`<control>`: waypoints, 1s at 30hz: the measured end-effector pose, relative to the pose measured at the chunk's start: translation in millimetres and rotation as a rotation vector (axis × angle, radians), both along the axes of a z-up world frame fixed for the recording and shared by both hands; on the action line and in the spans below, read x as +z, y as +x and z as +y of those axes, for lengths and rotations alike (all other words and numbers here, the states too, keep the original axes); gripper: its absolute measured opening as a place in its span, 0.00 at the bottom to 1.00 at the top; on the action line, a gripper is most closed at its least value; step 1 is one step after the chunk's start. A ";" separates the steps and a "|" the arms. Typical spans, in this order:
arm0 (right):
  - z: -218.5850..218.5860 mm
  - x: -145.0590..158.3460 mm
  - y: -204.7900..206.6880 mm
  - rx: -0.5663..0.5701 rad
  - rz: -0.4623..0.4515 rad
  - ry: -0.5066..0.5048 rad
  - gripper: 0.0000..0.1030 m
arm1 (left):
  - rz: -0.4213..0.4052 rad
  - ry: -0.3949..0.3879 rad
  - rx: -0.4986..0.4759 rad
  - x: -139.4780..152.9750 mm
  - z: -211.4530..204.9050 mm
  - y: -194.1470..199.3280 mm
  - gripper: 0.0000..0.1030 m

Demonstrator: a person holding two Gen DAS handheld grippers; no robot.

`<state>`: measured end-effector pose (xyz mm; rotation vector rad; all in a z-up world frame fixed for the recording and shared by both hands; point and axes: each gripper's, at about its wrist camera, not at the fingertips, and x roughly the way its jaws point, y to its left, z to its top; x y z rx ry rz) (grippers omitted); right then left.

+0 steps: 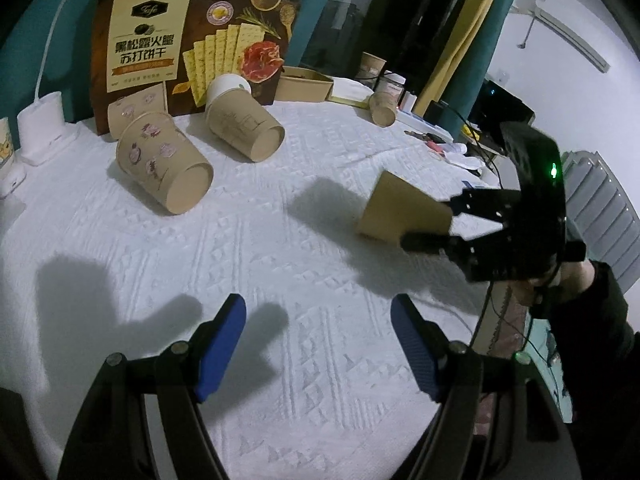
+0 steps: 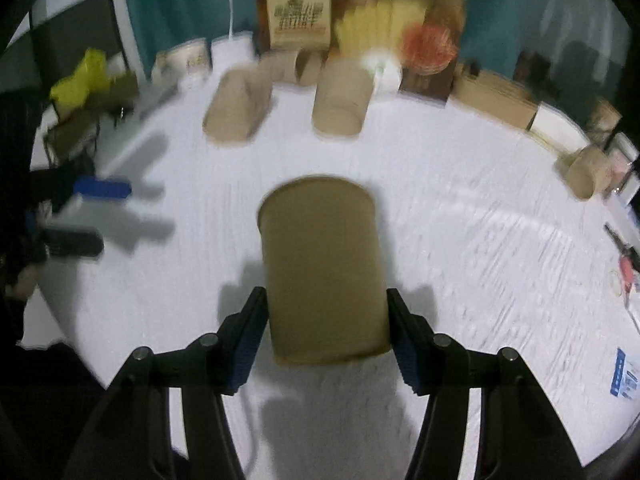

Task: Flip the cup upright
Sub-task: 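Rotate the right tool to turn the held cup opening upward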

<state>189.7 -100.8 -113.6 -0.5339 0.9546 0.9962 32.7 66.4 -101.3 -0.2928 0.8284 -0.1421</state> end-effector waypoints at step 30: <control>33.6 33.3 25.1 -0.117 -0.105 0.200 0.58 | -0.025 -0.006 0.086 -4.3 27.9 -25.8 0.73</control>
